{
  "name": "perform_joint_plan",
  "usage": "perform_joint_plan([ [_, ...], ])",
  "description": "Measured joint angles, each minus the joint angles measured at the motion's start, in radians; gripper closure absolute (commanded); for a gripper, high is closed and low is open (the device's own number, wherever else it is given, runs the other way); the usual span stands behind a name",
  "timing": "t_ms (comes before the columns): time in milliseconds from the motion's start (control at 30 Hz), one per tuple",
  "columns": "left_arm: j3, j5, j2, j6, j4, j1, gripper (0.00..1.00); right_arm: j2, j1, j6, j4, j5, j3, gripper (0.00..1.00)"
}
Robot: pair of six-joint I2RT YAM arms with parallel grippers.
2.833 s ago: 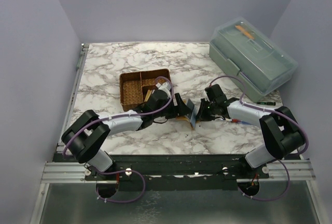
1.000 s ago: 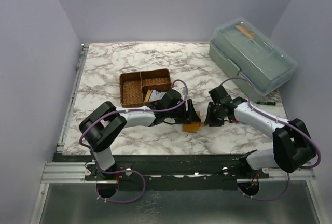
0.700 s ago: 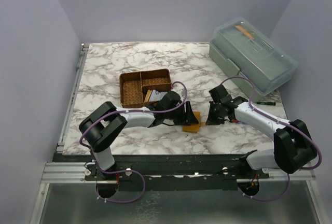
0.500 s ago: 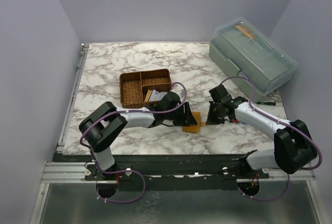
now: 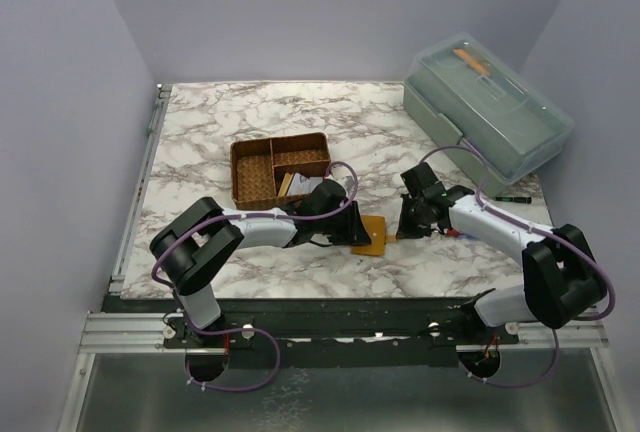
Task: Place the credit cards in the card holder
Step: Close the card holder at the center of the board.
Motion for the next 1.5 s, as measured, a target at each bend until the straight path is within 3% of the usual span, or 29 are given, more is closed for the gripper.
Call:
perform_joint_plan([
  [300,0.006,-0.014,0.0,0.018,-0.034,0.0,0.71,-0.011,0.0,-0.008,0.025,-0.005,-0.007,1.0],
  [533,0.038,-0.027,0.004,0.033,-0.102,0.0,0.72,-0.084,0.0,-0.037,0.156,-0.097,-0.071,1.0],
  [1033,0.064,-0.042,0.011,0.052,-0.148,-0.001,0.73,-0.027,0.0,-0.064,0.312,-0.253,-0.075,1.0],
  [1300,0.071,-0.055,0.019,0.056,-0.162,-0.001,0.86,0.014,0.0,-0.074,0.351,-0.311,-0.082,1.0],
  [1500,0.084,-0.057,0.029,0.062,-0.175,-0.001,0.88,0.049,0.0,-0.077,0.375,-0.345,-0.083,1.0],
])
